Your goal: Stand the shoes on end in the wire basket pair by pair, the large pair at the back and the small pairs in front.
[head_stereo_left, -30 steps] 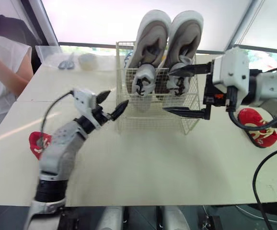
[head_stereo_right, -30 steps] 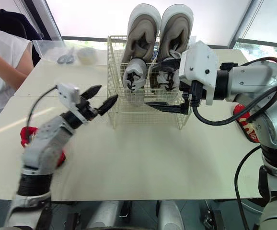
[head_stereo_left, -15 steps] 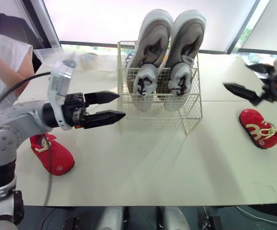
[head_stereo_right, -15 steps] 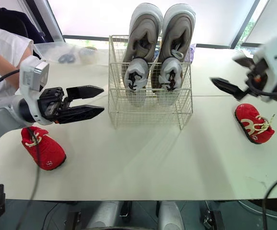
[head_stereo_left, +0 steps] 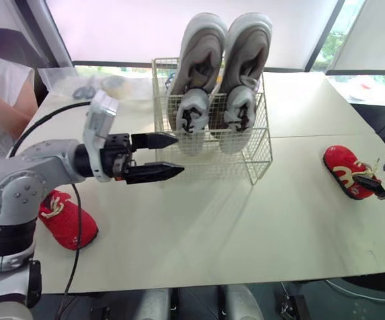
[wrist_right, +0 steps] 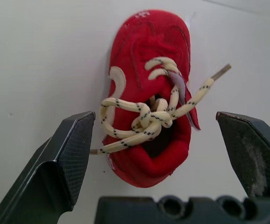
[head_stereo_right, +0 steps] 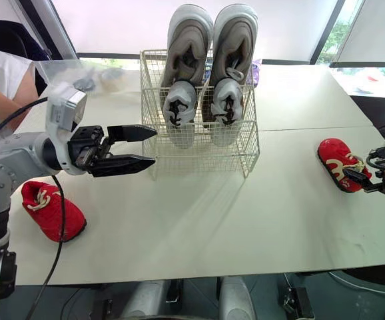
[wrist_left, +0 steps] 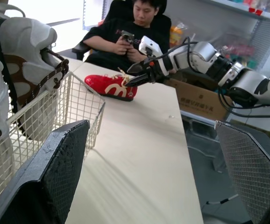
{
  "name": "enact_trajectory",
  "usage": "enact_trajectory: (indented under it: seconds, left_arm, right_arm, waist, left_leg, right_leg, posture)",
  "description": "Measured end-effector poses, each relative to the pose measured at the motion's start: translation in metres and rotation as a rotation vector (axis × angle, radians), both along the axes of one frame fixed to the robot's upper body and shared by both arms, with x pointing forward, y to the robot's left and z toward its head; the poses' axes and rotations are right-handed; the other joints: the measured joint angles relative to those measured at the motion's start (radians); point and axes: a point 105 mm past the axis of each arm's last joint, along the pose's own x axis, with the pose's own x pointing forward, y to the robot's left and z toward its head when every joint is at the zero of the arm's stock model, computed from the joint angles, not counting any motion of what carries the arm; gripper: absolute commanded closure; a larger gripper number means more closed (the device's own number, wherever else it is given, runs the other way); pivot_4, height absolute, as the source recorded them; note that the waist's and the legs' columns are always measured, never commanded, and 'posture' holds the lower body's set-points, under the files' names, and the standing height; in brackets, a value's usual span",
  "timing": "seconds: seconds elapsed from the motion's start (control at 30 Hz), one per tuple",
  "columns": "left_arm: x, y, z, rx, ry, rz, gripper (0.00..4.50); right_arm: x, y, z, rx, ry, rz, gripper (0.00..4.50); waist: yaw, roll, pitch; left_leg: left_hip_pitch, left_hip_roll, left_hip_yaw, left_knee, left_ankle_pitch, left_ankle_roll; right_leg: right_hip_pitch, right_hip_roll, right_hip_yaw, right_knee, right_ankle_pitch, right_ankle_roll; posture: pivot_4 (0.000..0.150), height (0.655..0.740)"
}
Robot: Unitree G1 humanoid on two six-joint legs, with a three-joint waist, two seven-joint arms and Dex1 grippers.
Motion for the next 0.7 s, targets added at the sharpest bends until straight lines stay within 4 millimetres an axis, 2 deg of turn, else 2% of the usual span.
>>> enact_trajectory:
  seconds: [0.3,0.4,0.57,0.63,0.7]
  left_arm:
    - [-0.001,-0.001,-0.007,0.037,-0.027,0.028,0.07]
    - [0.001,-0.001,-0.006,0.037,-0.035,0.042,0.00]
    - [0.001,-0.002,-0.005,0.036,-0.048,0.047,0.00]
    - [0.002,-0.002,-0.003,0.038,-0.061,0.054,0.00]
    - [0.003,-0.002,0.000,0.041,-0.080,0.062,0.00]
  right_arm:
    - [0.013,-0.009,-0.016,0.148,0.002,-0.068,0.00]
    - [0.018,-0.005,-0.025,0.210,0.011,-0.077,0.83]
    - [0.021,-0.001,-0.026,0.225,0.028,-0.068,3.36]
    - [0.022,0.001,-0.025,0.222,0.031,-0.061,4.05]
    - [0.023,0.003,-0.024,0.217,0.034,-0.051,4.17]
  waist:
    - [0.002,0.000,0.000]
    - [0.001,0.000,0.000]
    - [0.001,0.000,0.000]
    - [0.001,0.000,0.000]
    - [0.001,0.000,0.000]
  left_leg:
    - [0.000,0.000,0.000,0.001,0.000,0.000]
    - [0.000,0.000,0.000,0.000,0.000,0.000]
    - [0.000,0.000,0.000,0.000,0.000,0.000]
    - [0.000,0.000,0.000,0.000,0.000,0.000]
    - [0.000,0.000,0.000,0.000,0.000,0.000]
  right_leg:
    - [0.001,0.000,0.000,0.000,0.000,0.000]
    - [0.001,0.000,0.000,0.000,0.000,0.000]
    - [0.001,0.001,0.000,0.000,0.000,0.000]
    - [0.001,0.001,0.000,0.000,0.000,0.000]
    - [0.001,0.001,0.000,0.001,0.000,0.000]
  posture:
    - [0.150,0.7347]
    - [0.150,0.7347]
    - [0.150,0.7347]
    - [0.150,0.7347]
    - [0.150,0.7347]
